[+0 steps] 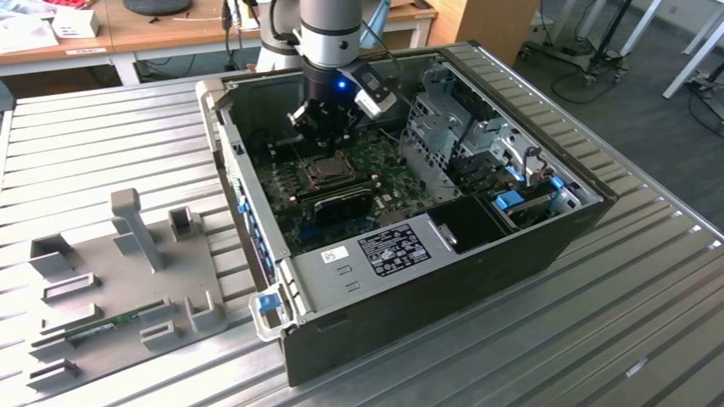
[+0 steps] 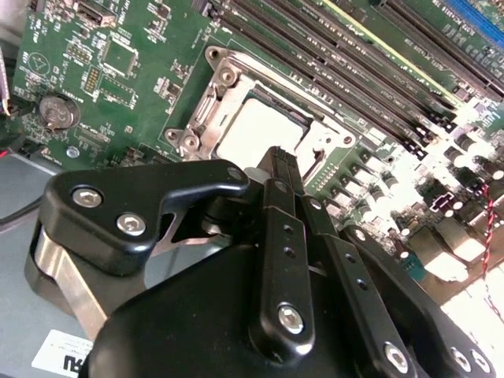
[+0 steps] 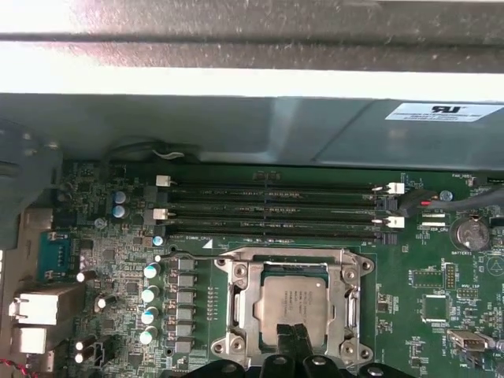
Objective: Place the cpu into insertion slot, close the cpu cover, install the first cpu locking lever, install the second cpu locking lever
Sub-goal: 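Install the first cpu locking lever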
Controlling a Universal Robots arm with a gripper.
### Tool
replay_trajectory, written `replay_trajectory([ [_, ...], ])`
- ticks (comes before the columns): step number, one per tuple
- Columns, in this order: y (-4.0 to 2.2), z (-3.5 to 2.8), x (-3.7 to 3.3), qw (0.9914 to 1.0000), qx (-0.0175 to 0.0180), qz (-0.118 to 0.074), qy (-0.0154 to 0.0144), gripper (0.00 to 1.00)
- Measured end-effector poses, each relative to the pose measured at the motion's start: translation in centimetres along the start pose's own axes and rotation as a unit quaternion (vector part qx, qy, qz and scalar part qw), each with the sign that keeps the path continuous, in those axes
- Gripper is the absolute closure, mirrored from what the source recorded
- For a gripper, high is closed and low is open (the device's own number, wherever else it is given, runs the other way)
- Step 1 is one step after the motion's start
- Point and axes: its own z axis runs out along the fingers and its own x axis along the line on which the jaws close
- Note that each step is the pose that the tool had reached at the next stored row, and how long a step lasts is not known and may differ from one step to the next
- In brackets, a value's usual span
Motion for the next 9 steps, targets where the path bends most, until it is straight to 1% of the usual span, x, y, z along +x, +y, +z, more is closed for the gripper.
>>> replay_trajectory([
  [6, 0.02, -0.01, 1.02, 1.0, 0.0, 0.0, -0.0001, 0.89],
  [9, 0.03, -0.02, 1.7, 1.0, 0.0001, 0.0, -0.0002, 0.89],
])
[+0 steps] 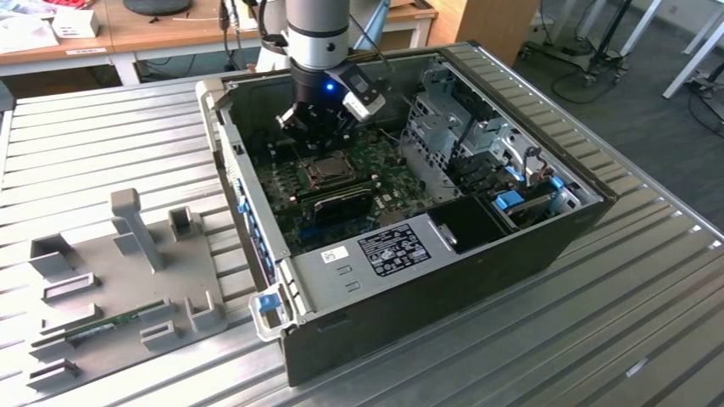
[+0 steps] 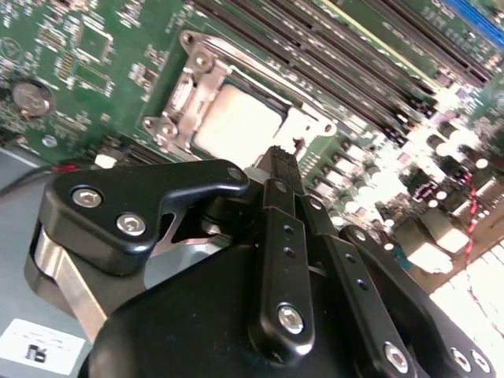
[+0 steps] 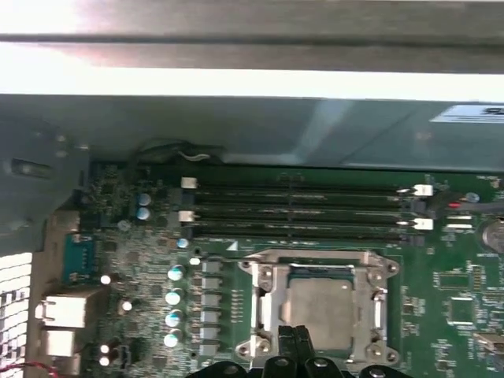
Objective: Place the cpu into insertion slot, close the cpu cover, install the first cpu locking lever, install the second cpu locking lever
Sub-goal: 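Install the first cpu locking lever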
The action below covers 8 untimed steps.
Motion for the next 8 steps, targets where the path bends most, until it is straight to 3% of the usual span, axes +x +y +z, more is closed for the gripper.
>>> replay_trajectory([
  [4, 0.02, -0.03, 0.92, 1.0, 0.0002, 0.0, -0.0002, 0.89],
  [8, 0.03, -0.05, 1.27, 1.0, 0.0002, 0.0, -0.0011, 0.89],
])
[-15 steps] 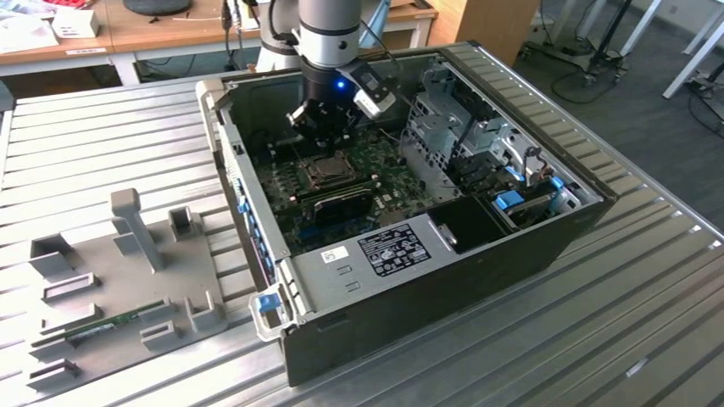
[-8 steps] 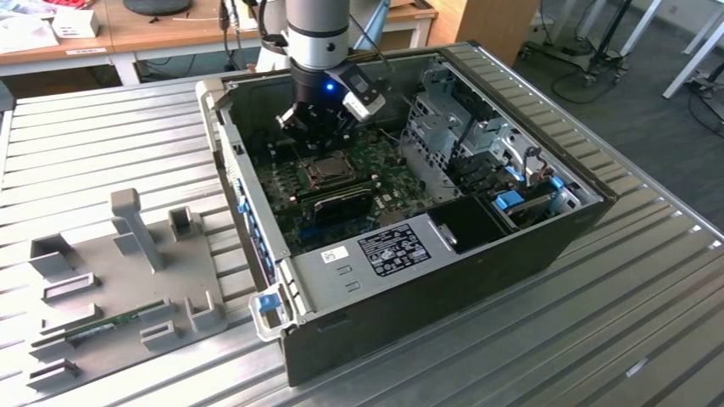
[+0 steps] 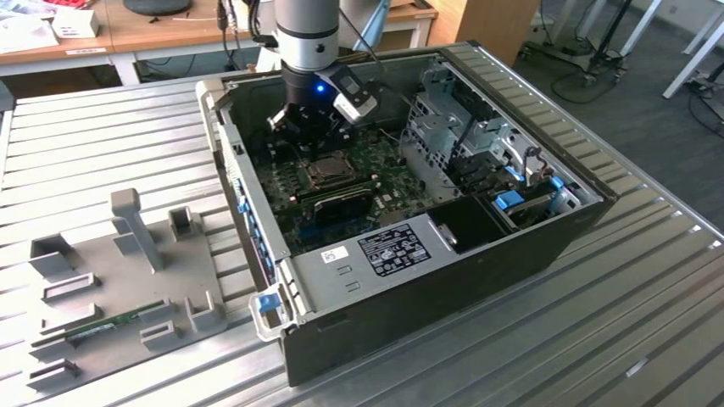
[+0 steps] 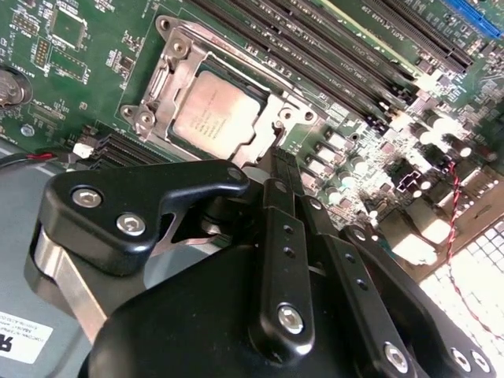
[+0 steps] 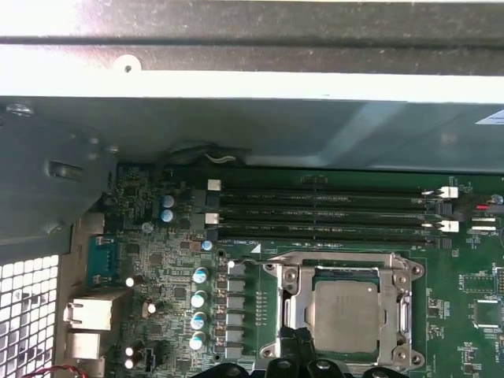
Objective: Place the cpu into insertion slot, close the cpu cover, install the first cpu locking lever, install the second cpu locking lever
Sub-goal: 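Install the first cpu locking lever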
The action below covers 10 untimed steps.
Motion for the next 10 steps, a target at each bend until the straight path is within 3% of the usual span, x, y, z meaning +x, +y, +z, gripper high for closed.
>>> replay_trajectory([
  [10, -0.01, 0.0, 0.01, 1.0, 0.0002, 0.0, 0.0, 0.89],
])
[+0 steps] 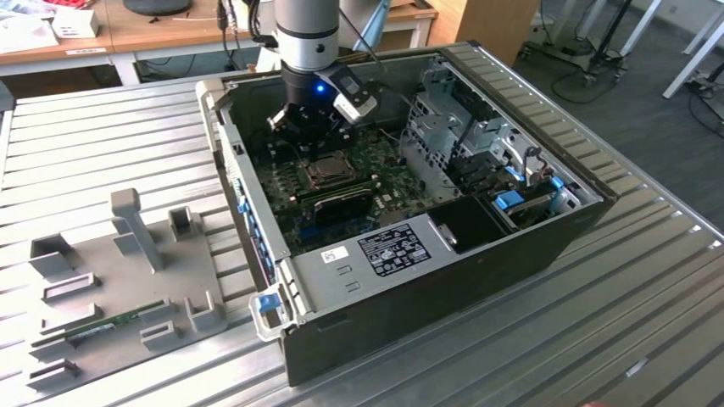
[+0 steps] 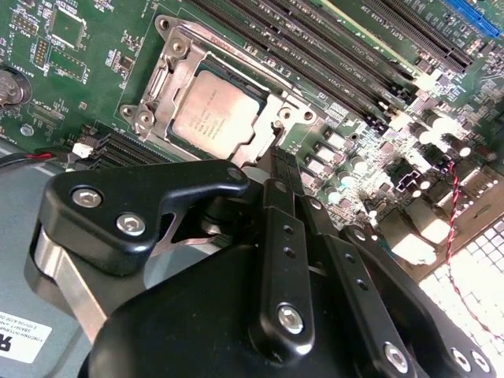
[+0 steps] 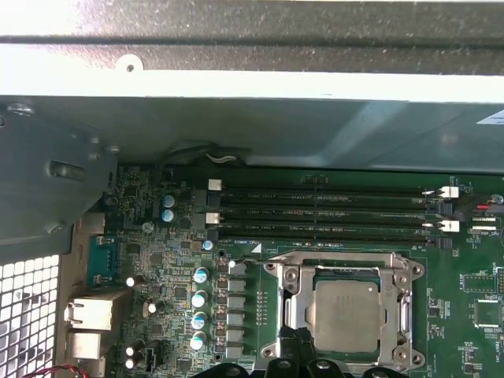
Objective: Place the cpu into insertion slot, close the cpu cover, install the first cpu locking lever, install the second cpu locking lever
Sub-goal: 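Install the first cpu locking lever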
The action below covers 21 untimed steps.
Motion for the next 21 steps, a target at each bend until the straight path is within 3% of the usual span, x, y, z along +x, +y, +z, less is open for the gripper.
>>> replay_trajectory([
  [4, 0.0, -0.08, 0.0, 1.0, 0.0001, 0.0, 0.0001, 0.89],
  [12, 0.04, -1.2, -0.06, 1.0, 0.0001, 0.0, 0.0, 0.89],
  [15, 0.04, -1.28, -0.04, 1.0, -0.0001, 0.0, -0.0001, 0.89],
  [21, 0.06, -1.3, 0.86, 1.0, 0.0001, 0.0, -0.0007, 0.89],
])
